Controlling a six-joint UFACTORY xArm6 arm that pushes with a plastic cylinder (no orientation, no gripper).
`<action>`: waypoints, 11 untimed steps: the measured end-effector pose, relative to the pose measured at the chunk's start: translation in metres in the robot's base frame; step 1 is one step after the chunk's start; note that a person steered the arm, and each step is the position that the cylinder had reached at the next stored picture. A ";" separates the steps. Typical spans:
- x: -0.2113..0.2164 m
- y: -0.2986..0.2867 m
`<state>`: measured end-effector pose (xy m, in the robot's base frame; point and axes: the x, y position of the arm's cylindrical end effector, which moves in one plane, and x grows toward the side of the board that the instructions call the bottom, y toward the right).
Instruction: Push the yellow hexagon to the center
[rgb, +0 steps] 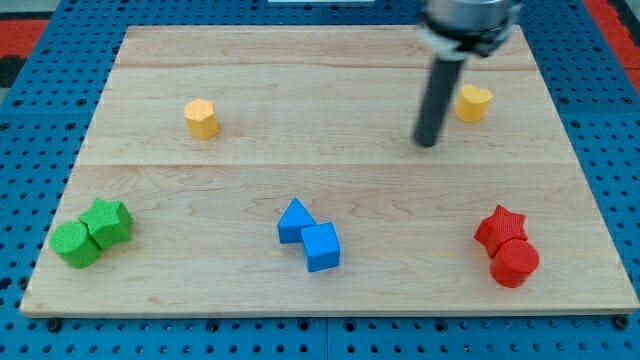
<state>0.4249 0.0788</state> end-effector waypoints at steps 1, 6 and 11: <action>0.019 -0.121; -0.077 -0.270; -0.025 -0.287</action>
